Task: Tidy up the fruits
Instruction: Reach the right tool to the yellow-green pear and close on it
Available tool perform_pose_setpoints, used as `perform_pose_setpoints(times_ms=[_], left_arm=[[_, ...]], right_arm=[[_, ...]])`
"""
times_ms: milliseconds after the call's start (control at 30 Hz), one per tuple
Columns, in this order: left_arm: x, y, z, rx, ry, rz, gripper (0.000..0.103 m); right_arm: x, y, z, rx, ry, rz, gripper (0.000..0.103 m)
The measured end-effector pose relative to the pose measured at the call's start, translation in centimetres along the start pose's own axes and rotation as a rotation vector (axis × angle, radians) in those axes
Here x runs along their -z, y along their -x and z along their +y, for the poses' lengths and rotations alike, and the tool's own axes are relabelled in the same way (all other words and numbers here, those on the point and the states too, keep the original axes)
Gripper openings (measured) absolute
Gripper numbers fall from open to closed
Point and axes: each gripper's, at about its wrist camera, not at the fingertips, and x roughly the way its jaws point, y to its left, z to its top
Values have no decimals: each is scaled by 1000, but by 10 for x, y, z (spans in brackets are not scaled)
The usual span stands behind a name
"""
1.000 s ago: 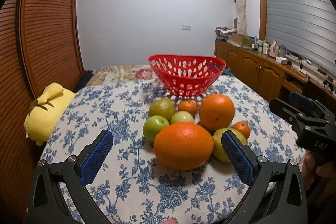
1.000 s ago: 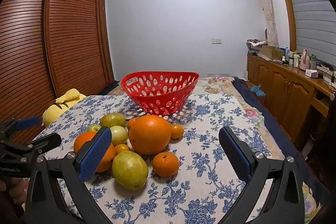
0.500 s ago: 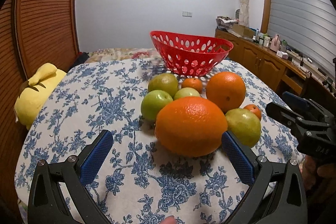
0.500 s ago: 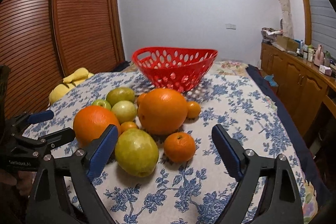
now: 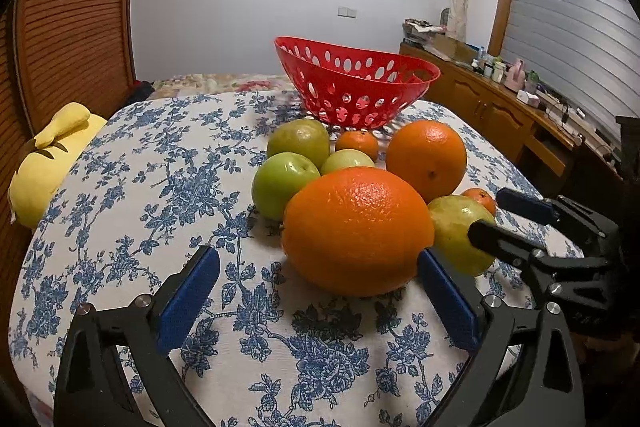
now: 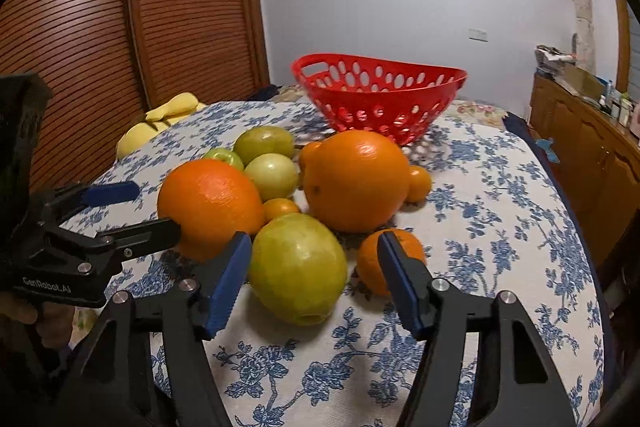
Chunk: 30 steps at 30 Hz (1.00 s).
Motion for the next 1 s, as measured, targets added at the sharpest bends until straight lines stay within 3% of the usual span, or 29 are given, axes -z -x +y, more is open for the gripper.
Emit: perform_pose_setpoints(times_ms=[433,667,1000], left_arm=[[-3,0,0,31,7,-2,99],[-11,-8,-4,48,-7,6,99],[-21,-22,-8,84,11,37,99]], right_arm=[[6,-29,15,29,90,85,63],[7,-26,10,3,69,76,62],[-3,7,-7,-14,-4,0,62]])
